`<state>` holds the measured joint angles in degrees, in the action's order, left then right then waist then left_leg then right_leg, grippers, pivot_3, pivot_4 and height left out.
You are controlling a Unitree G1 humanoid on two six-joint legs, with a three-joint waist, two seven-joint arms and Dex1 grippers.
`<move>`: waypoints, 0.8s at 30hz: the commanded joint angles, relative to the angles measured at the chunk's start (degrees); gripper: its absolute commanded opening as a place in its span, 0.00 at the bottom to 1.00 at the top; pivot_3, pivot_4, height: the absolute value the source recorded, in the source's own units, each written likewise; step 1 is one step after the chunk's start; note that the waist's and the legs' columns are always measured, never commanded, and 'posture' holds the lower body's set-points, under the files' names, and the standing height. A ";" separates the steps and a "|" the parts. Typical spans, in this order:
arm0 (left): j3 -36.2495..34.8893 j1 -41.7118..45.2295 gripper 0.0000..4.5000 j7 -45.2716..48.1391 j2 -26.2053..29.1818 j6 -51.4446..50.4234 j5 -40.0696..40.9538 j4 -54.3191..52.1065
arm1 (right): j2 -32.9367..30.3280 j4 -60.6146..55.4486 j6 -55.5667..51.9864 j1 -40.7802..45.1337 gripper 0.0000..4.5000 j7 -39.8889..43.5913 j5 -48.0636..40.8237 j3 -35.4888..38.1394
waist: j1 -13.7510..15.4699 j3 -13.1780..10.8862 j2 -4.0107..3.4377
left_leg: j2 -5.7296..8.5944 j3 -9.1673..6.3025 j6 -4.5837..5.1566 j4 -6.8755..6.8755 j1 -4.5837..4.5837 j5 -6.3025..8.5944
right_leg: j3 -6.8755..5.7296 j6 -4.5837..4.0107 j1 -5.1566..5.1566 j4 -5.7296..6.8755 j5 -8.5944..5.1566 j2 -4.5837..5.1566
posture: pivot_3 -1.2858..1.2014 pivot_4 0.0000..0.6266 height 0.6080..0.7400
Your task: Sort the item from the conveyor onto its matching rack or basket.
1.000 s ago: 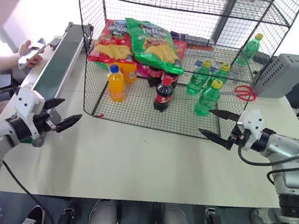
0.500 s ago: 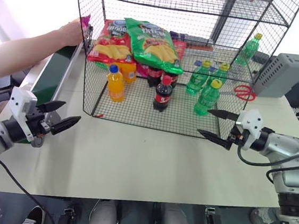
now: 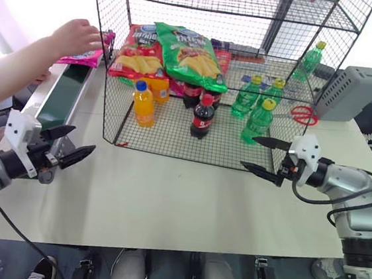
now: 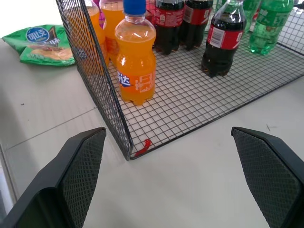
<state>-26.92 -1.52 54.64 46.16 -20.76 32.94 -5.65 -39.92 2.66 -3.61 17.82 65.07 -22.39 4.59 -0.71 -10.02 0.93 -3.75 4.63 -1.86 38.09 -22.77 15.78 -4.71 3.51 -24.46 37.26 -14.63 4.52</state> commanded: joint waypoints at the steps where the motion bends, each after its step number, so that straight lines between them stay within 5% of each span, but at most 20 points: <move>1: -3.31 -1.84 1.00 -1.11 0.20 6.16 -3.52 -0.47 | 2.15 -5.42 -1.91 1.11 0.84 -0.99 -1.94 -1.47 | -0.02 0.00 0.00 | -0.01 -0.01 0.00 0.00 0.00 0.00 | 0.00 0.00 0.00 0.00 0.00 0.00 | 0.52 0.24 1.00; 5: -4.99 -4.83 1.00 -2.66 -0.43 13.85 -8.08 -0.96 | 4.61 -10.62 -8.55 1.32 0.84 -1.70 -5.94 -3.38 | 0.04 0.00 0.00 | -0.01 -0.01 0.00 0.00 0.01 0.00 | 0.00 -0.01 0.00 0.01 0.00 0.00 | 0.52 0.24 1.00; 8: -7.53 -8.27 1.00 -4.85 -1.45 20.64 -12.08 -1.24 | 7.14 -13.28 -13.30 2.20 0.99 -2.54 -9.26 -4.96 | 0.07 0.01 0.02 | -0.01 0.00 0.00 0.00 -0.01 0.00 | 0.00 -0.01 0.00 0.00 0.00 0.02 | 0.52 0.24 1.00; 24: -18.30 -30.15 1.00 -15.76 -1.75 53.34 -36.11 5.98 | 14.37 -11.47 -15.99 5.65 0.99 -0.20 -7.93 -13.72 | 0.16 0.07 0.09 | -0.05 0.01 0.02 -0.02 -0.03 0.02 | -0.03 -0.05 -0.04 -0.05 -0.02 0.06 | 0.52 0.24 1.00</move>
<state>-42.71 -31.06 41.16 43.73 29.82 -0.86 -0.58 -25.82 -8.56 -20.12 22.57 64.06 -29.98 -9.25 -0.55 -9.95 1.02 -3.80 4.64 -1.84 38.08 -22.81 15.80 -4.73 3.45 -24.50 37.21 -14.65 4.59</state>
